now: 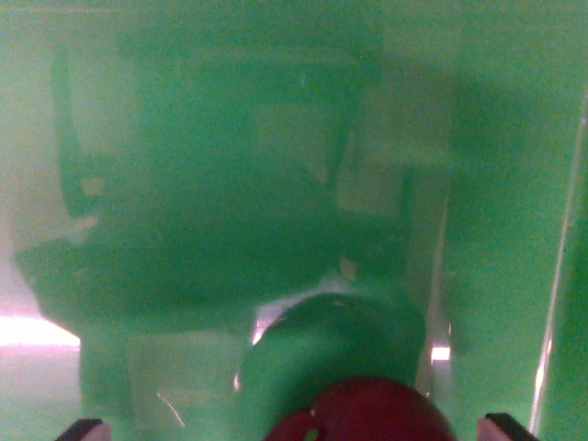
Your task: Pick fruit
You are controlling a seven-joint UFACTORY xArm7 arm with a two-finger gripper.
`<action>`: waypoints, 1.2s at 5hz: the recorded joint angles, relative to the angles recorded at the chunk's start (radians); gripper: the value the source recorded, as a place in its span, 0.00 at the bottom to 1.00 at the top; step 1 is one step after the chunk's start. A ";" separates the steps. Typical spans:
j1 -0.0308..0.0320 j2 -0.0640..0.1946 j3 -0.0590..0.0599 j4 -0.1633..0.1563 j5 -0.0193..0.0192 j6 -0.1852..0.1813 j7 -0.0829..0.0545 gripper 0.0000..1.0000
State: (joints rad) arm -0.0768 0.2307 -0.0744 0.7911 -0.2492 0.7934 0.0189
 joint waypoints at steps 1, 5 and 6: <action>0.0000 0.000 0.000 0.000 0.0000 0.000 0.000 0.00; 0.0000 0.000 0.000 0.000 0.0000 0.000 0.000 1.00; 0.0000 0.000 0.000 0.000 0.0000 0.000 0.000 1.00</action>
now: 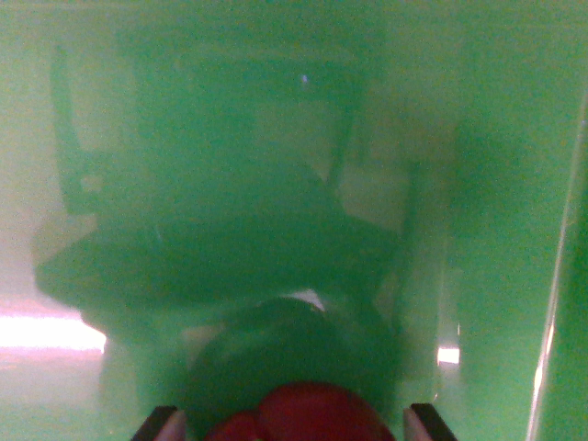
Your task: Pick fruit
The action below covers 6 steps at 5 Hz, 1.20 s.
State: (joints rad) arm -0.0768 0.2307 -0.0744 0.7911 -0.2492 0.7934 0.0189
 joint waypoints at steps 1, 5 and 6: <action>0.0001 -0.002 0.000 0.002 0.0003 0.004 -0.001 1.00; 0.0006 -0.017 0.001 0.017 0.0026 0.034 -0.006 1.00; 0.0006 -0.017 0.001 0.017 0.0026 0.034 -0.006 1.00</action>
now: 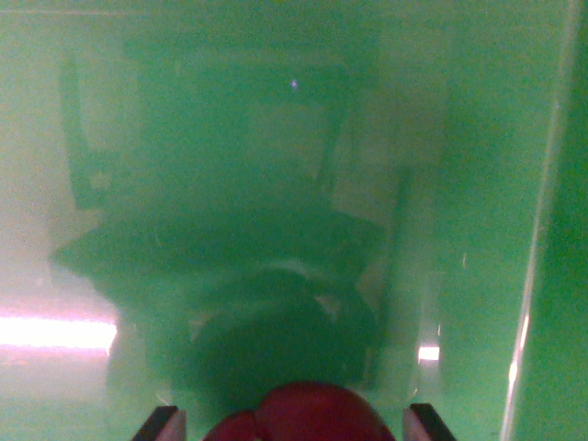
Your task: Pick fruit
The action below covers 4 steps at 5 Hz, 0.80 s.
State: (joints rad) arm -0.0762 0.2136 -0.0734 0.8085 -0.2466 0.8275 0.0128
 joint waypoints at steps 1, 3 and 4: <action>0.0005 -0.012 0.001 0.013 0.0019 0.025 -0.004 1.00; 0.0010 -0.027 0.002 0.027 0.0042 0.054 -0.010 1.00; 0.0010 -0.027 0.002 0.027 0.0042 0.054 -0.010 1.00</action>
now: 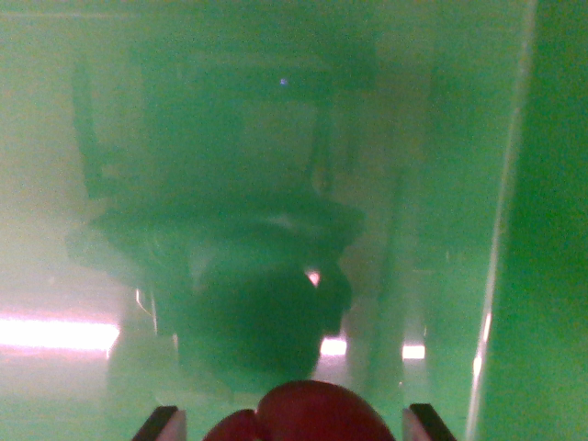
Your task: Pick fruit
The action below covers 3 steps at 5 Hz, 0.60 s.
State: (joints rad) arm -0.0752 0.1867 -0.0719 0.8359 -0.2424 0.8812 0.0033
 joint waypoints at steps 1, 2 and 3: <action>0.0006 -0.017 0.001 0.018 0.0027 0.035 -0.006 1.00; 0.0006 -0.017 0.001 0.018 0.0027 0.035 -0.006 1.00; 0.0013 -0.036 0.002 0.037 0.0056 0.073 -0.013 1.00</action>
State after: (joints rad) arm -0.0738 0.1503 -0.0698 0.8730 -0.2368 0.9538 -0.0096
